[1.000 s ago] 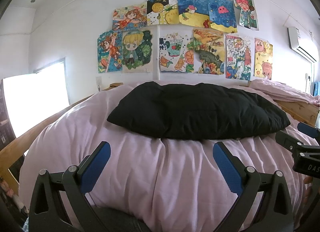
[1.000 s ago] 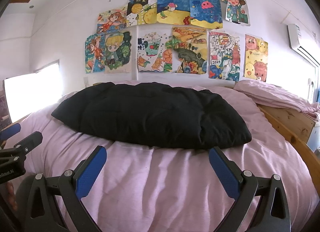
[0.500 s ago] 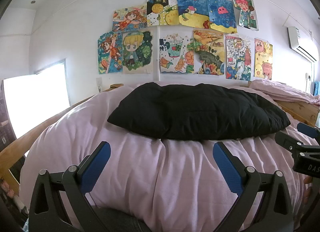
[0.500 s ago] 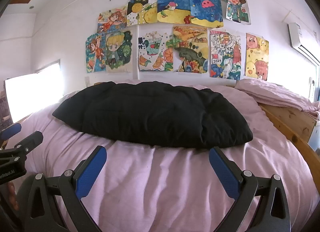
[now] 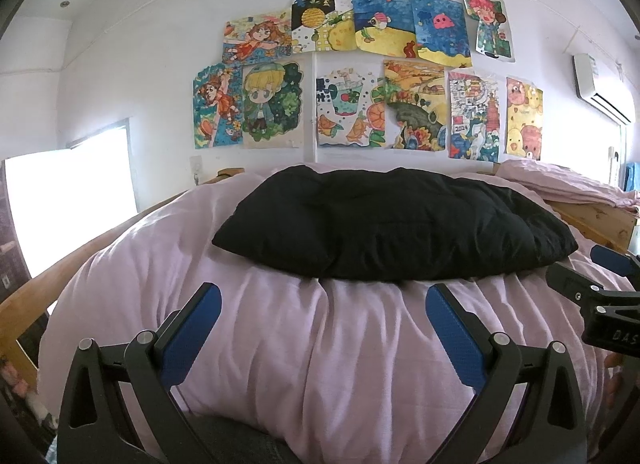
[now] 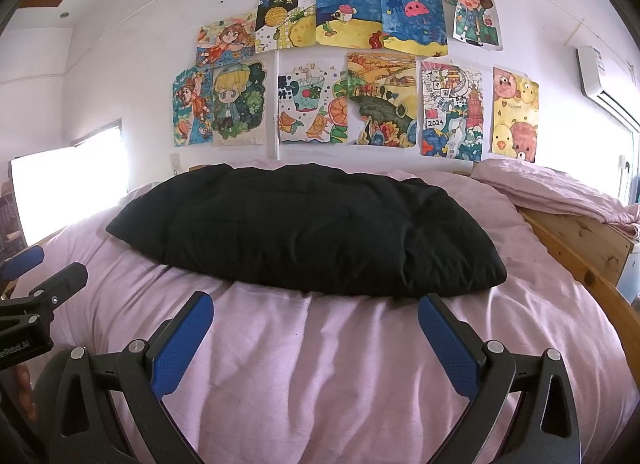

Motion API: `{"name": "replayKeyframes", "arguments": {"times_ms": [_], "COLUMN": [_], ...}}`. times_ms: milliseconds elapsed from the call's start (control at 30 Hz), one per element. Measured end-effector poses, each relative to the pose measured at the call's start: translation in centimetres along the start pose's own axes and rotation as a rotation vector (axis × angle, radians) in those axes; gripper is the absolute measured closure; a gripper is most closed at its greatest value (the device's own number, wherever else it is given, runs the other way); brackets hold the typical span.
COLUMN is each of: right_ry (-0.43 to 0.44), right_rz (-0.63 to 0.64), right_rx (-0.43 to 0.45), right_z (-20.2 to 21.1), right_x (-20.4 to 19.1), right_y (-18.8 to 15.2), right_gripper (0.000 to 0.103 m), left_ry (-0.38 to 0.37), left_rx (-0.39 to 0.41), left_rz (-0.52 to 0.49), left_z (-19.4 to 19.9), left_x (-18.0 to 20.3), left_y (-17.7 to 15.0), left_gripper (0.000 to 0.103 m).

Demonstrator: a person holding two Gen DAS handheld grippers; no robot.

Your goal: Fold large clothes

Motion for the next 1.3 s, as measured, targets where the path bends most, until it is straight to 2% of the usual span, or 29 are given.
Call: {"name": "replayKeyframes", "arguments": {"times_ms": [767,900,1067,1300], "right_ry": [0.002,0.002,0.002,0.002], "right_rz": [-0.001,-0.001,-0.001,-0.001], "right_rx": [0.0,0.0,-0.001,0.001], "right_z": [0.02,0.02,-0.01,-0.03], "right_x": [0.29,0.15,0.14,0.25], "right_y": [0.01,0.02,0.0,0.01], "right_gripper": [0.0,0.0,0.0,0.0], "left_ry": [0.002,-0.038,0.043,0.058], "left_rx": [0.001,0.0,-0.004,-0.005], "left_rz": [0.005,0.04,0.044,0.02], "left_z": [0.11,0.41,0.67,0.16], "left_x": [-0.22,-0.19,-0.79,-0.27], "left_y": [0.14,0.39,0.8,0.67], "left_gripper": [0.002,0.002,0.002,0.002]}}
Point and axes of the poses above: each gripper's, at about its wrist camera, not at the fingertips, and z roughly against the way its jaws point, x to its right, y to its top, the point moved 10 cm from there along -z, roughly the way its jaws point, and after that the axes turned 6 degrees about -x, right-handed, at the moved point
